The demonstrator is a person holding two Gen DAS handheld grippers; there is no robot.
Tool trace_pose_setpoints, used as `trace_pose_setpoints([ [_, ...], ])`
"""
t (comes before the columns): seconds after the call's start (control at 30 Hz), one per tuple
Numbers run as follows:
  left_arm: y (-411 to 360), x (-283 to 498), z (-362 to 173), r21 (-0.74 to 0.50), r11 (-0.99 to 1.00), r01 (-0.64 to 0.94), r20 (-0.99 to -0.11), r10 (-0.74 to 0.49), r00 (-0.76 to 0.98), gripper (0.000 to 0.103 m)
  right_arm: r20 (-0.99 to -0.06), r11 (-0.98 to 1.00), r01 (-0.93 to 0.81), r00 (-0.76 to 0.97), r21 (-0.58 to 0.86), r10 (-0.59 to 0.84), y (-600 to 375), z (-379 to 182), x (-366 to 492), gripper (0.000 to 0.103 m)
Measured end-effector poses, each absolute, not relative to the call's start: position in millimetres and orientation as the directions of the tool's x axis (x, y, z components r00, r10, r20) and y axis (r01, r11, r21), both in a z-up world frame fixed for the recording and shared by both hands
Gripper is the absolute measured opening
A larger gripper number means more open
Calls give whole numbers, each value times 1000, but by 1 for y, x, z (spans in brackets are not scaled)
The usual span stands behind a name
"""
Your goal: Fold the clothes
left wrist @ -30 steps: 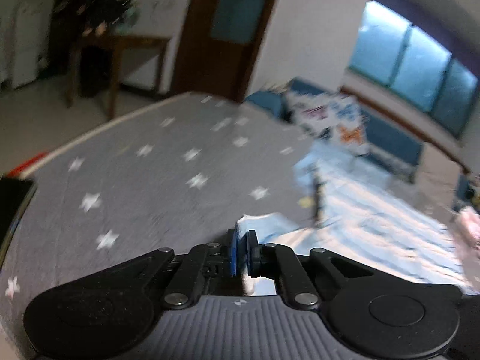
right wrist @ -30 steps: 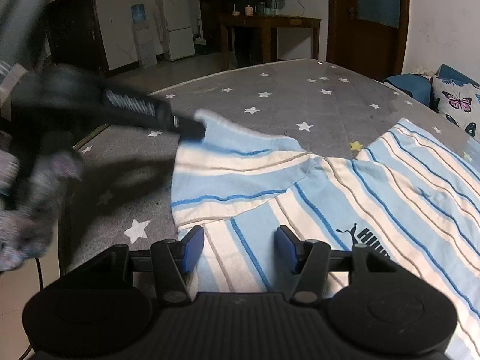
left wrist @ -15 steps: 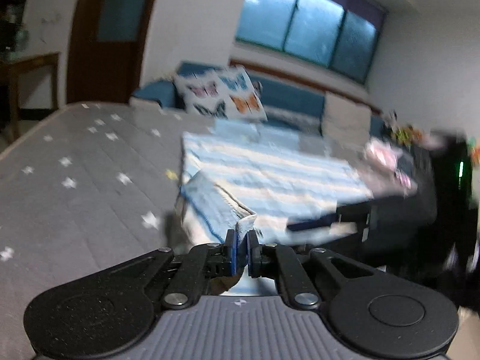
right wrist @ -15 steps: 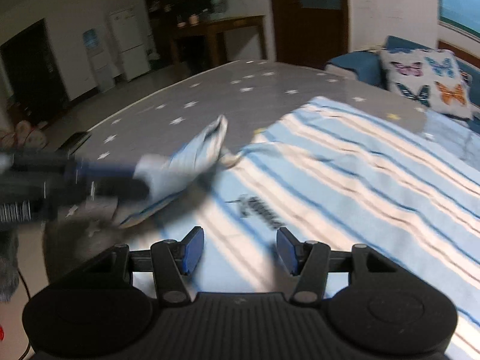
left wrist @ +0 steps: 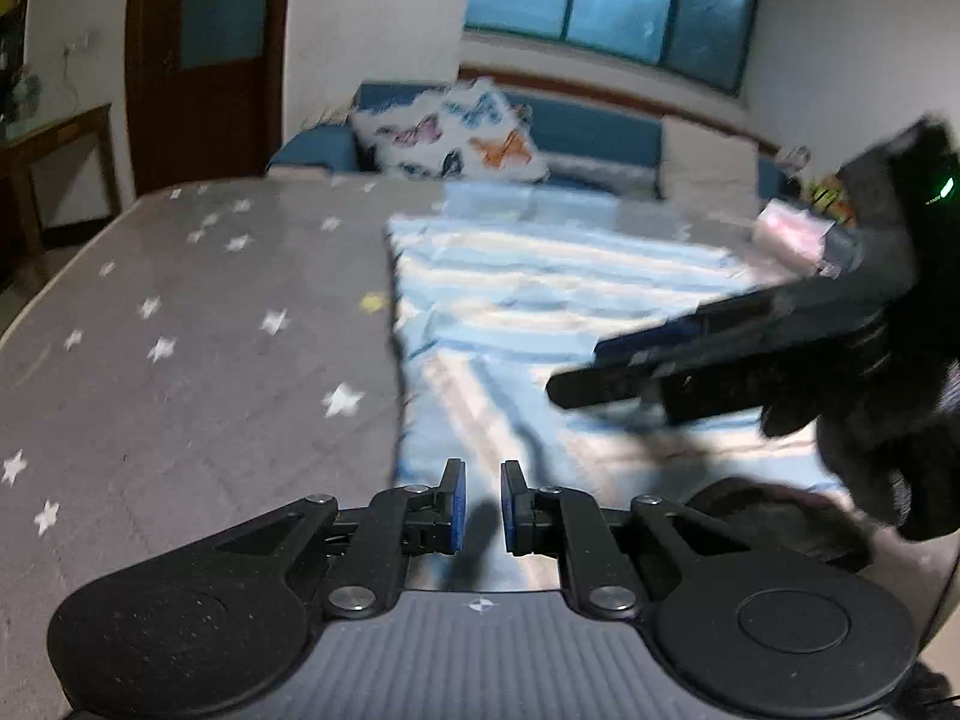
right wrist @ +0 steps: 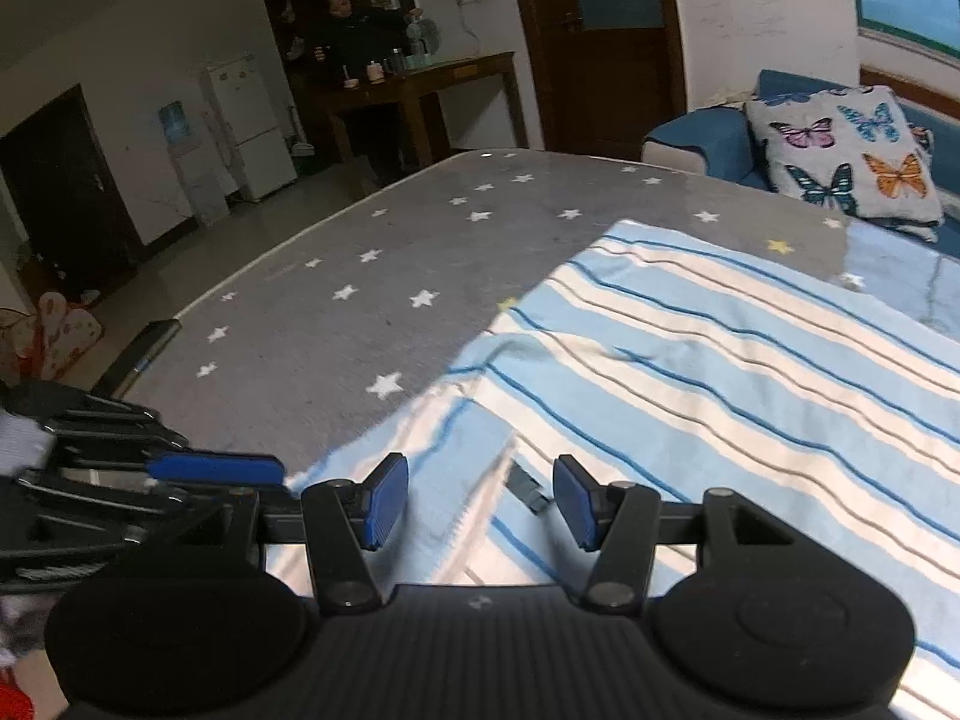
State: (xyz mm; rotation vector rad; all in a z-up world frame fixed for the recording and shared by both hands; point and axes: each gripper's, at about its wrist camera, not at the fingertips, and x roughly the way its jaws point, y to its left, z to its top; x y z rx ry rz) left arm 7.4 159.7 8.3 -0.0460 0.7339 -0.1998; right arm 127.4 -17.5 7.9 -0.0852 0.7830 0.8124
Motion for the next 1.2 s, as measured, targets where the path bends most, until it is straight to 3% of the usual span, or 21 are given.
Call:
trace_pose_setpoints([
  [0.17, 163, 6, -11, -89, 983, 158, -698, -175, 695, 14, -659, 661, -719, 393, 214, 642, 9, 1, 134, 51],
  [0.63, 160, 4, 1, -57, 985, 165, -679, -159, 716, 15, -735, 601, -797, 375, 55, 565, 13, -8, 111, 50],
  [0.7, 158, 6, 4, -53, 986, 161, -674, -154, 723, 19, -752, 588, -808, 379, 14, 539, 12, -10, 102, 50],
  [0.77, 153, 9, 7, -48, 986, 163, -666, -153, 730, 31, -756, 588, -809, 381, 6, 532, 7, -10, 96, 50],
  [1.2, 117, 32, -7, -21, 972, 232, -679, -184, 711, 31, -731, 671, -741, 453, 10, 511, -60, 11, 69, 52],
])
